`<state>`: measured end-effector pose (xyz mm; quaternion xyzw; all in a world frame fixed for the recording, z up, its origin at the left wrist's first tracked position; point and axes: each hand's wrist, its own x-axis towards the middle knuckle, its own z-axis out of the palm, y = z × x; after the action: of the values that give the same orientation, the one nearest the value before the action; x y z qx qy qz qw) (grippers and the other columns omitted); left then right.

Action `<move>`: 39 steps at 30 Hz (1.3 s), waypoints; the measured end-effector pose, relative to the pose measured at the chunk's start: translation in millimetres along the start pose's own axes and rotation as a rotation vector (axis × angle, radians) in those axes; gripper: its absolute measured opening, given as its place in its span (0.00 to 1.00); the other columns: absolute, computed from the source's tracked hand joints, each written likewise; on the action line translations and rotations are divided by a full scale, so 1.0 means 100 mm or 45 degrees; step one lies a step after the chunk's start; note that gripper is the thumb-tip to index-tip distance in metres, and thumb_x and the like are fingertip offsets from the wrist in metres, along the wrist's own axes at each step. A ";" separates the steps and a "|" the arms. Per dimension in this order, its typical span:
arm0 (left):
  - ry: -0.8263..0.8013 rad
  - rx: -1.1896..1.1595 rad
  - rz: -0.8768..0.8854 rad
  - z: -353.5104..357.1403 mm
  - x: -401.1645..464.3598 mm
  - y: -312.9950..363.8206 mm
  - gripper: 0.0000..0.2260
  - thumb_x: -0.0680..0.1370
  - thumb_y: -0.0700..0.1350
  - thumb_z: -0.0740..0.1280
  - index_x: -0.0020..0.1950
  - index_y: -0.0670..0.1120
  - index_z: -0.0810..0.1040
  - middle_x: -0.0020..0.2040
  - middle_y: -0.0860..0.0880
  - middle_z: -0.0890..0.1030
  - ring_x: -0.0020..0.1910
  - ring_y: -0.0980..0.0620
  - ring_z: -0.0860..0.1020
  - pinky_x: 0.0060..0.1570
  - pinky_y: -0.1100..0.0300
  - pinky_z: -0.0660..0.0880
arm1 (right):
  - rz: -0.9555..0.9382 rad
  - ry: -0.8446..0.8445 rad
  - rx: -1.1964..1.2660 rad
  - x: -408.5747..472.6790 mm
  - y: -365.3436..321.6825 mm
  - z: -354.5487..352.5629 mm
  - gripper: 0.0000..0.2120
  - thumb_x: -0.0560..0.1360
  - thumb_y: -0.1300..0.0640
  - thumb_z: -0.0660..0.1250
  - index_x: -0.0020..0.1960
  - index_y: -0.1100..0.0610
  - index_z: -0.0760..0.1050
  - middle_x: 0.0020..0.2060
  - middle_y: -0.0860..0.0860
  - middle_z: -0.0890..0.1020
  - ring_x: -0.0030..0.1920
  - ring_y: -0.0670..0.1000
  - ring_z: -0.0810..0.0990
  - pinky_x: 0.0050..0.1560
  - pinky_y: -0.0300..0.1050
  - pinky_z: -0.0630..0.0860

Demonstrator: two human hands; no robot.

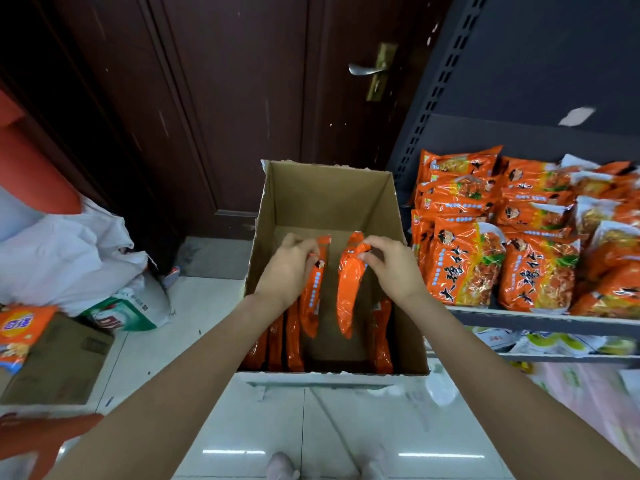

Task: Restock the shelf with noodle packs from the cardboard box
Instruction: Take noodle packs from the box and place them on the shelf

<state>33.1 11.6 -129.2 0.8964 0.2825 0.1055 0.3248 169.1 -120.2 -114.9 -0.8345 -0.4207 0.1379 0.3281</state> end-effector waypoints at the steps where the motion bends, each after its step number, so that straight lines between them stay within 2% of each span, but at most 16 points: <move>1: 0.073 -0.045 0.040 -0.08 -0.01 0.07 0.05 0.81 0.42 0.59 0.50 0.45 0.74 0.55 0.47 0.72 0.51 0.50 0.75 0.51 0.59 0.71 | -0.021 0.041 0.020 0.00 -0.06 -0.06 0.05 0.76 0.62 0.65 0.50 0.59 0.79 0.46 0.52 0.82 0.48 0.48 0.78 0.48 0.36 0.70; 5: 0.322 -0.138 0.202 -0.39 0.00 0.47 0.04 0.81 0.41 0.58 0.49 0.45 0.72 0.45 0.47 0.78 0.44 0.50 0.76 0.45 0.54 0.73 | -0.079 0.229 0.161 -0.01 -0.28 -0.41 0.05 0.77 0.62 0.64 0.49 0.54 0.78 0.42 0.47 0.80 0.44 0.45 0.78 0.44 0.33 0.71; 7: 0.439 -0.181 0.290 -0.52 -0.02 0.75 0.04 0.81 0.42 0.59 0.49 0.45 0.73 0.41 0.50 0.78 0.42 0.56 0.76 0.44 0.58 0.73 | -0.113 0.308 0.239 -0.05 -0.37 -0.66 0.06 0.76 0.61 0.64 0.47 0.53 0.78 0.42 0.46 0.81 0.44 0.45 0.79 0.47 0.43 0.77; 9: 0.524 -0.212 0.387 -0.61 -0.03 1.07 0.04 0.81 0.42 0.60 0.48 0.47 0.73 0.36 0.56 0.75 0.39 0.61 0.75 0.40 0.65 0.70 | -0.136 0.388 0.323 -0.10 -0.42 -0.91 0.05 0.75 0.60 0.65 0.46 0.53 0.79 0.41 0.47 0.82 0.45 0.50 0.81 0.49 0.56 0.78; 11: 0.555 -0.253 0.476 -0.64 -0.03 1.41 0.04 0.81 0.43 0.59 0.47 0.48 0.72 0.36 0.55 0.76 0.38 0.61 0.75 0.39 0.64 0.71 | -0.174 0.478 0.366 -0.17 -0.42 -1.19 0.04 0.74 0.56 0.65 0.45 0.51 0.79 0.40 0.47 0.82 0.45 0.52 0.82 0.48 0.60 0.78; 13: 0.555 -0.310 0.538 -0.61 -0.02 1.77 0.04 0.81 0.43 0.59 0.48 0.47 0.73 0.39 0.54 0.78 0.40 0.58 0.77 0.42 0.60 0.73 | -0.204 0.561 0.377 -0.28 -0.38 -1.50 0.05 0.73 0.53 0.64 0.44 0.48 0.78 0.40 0.46 0.82 0.45 0.52 0.82 0.49 0.60 0.77; 16: 0.579 -0.322 0.592 -0.47 0.01 2.18 0.04 0.81 0.43 0.59 0.48 0.48 0.73 0.42 0.54 0.79 0.42 0.58 0.77 0.44 0.58 0.74 | -0.202 0.643 0.383 -0.40 -0.21 -1.84 0.05 0.75 0.57 0.64 0.44 0.52 0.78 0.39 0.48 0.82 0.44 0.52 0.82 0.46 0.60 0.78; 20: 0.572 -0.366 0.659 -0.14 0.00 2.72 0.04 0.81 0.43 0.59 0.48 0.46 0.73 0.41 0.54 0.79 0.40 0.57 0.76 0.43 0.60 0.72 | -0.165 0.737 0.325 -0.58 0.24 -2.32 0.05 0.73 0.54 0.64 0.44 0.51 0.78 0.40 0.48 0.82 0.45 0.52 0.81 0.48 0.60 0.78; 23: 0.546 -0.404 0.629 0.17 0.03 2.97 0.04 0.81 0.43 0.60 0.48 0.46 0.73 0.40 0.52 0.79 0.38 0.56 0.76 0.42 0.60 0.72 | -0.125 0.774 0.216 -0.69 0.63 -2.54 0.04 0.75 0.58 0.65 0.44 0.56 0.79 0.40 0.49 0.82 0.45 0.51 0.80 0.49 0.55 0.77; 26: 0.500 -0.436 0.542 0.50 0.06 3.07 0.03 0.80 0.43 0.61 0.48 0.46 0.74 0.37 0.48 0.79 0.32 0.49 0.74 0.37 0.55 0.70 | -0.078 0.732 0.038 -0.77 1.02 -2.64 0.05 0.76 0.59 0.67 0.42 0.59 0.77 0.39 0.50 0.80 0.42 0.51 0.77 0.41 0.42 0.69; 28: 0.480 -0.472 0.499 0.67 0.08 3.08 0.03 0.80 0.42 0.62 0.48 0.45 0.74 0.40 0.49 0.79 0.35 0.46 0.76 0.39 0.55 0.71 | -0.014 0.719 -0.047 -0.79 1.23 -2.66 0.03 0.75 0.58 0.67 0.43 0.58 0.78 0.39 0.51 0.79 0.42 0.51 0.75 0.38 0.38 0.65; 31: 0.428 -0.490 0.451 0.86 0.09 3.06 0.03 0.80 0.42 0.62 0.47 0.48 0.73 0.36 0.57 0.75 0.31 0.57 0.72 0.32 0.64 0.67 | 0.057 0.714 -0.083 -0.79 1.46 -2.65 0.09 0.76 0.61 0.67 0.54 0.62 0.79 0.48 0.57 0.82 0.49 0.56 0.79 0.50 0.46 0.73; 33: 0.398 -0.479 0.434 0.94 0.10 3.05 0.03 0.80 0.42 0.62 0.47 0.49 0.73 0.35 0.58 0.74 0.31 0.60 0.71 0.32 0.69 0.64 | 0.068 0.623 -0.090 -0.78 1.57 -2.59 0.13 0.77 0.62 0.65 0.61 0.63 0.76 0.55 0.59 0.79 0.55 0.57 0.77 0.58 0.45 0.70; 36: 0.357 -0.443 0.362 1.04 0.13 3.03 0.03 0.80 0.43 0.62 0.47 0.50 0.73 0.36 0.59 0.74 0.32 0.60 0.71 0.34 0.69 0.65 | 0.064 0.342 -0.037 -0.77 1.74 -2.43 0.21 0.77 0.66 0.62 0.69 0.59 0.67 0.65 0.56 0.71 0.62 0.54 0.73 0.59 0.34 0.63; 39: 0.339 -0.459 0.310 1.11 0.14 3.00 0.03 0.80 0.43 0.62 0.48 0.49 0.73 0.36 0.61 0.73 0.31 0.62 0.70 0.33 0.72 0.65 | 0.071 0.027 0.003 -0.82 1.95 -2.26 0.35 0.72 0.73 0.63 0.74 0.53 0.57 0.71 0.52 0.62 0.69 0.51 0.65 0.65 0.37 0.64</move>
<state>217.4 -227.0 -21.9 0.8296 0.1893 0.3095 0.4243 353.0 -366.9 -79.6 -0.8469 -0.3935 0.1387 0.3295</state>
